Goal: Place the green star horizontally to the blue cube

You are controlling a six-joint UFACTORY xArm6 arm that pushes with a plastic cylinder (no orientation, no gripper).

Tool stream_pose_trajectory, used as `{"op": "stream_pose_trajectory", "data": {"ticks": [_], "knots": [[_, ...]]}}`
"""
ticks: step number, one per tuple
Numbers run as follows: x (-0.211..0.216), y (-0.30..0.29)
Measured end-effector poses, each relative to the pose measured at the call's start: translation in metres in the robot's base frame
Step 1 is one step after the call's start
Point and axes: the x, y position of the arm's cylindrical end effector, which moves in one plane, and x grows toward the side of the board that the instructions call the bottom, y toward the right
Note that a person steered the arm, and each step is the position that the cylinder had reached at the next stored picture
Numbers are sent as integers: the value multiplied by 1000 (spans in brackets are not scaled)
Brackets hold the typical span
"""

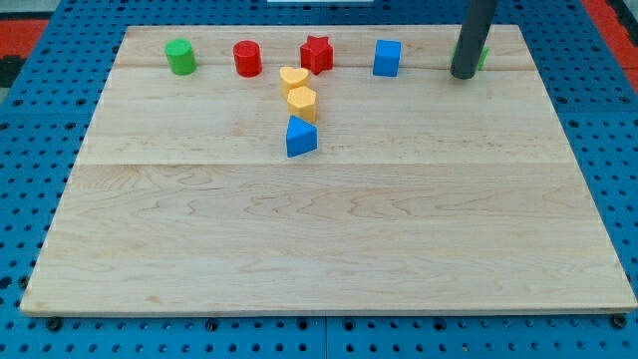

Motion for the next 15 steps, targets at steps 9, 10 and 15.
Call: {"op": "stream_pose_trajectory", "data": {"ticks": [9, 10, 15], "knots": [[-37, 95], [-37, 94], [-37, 63]]}}
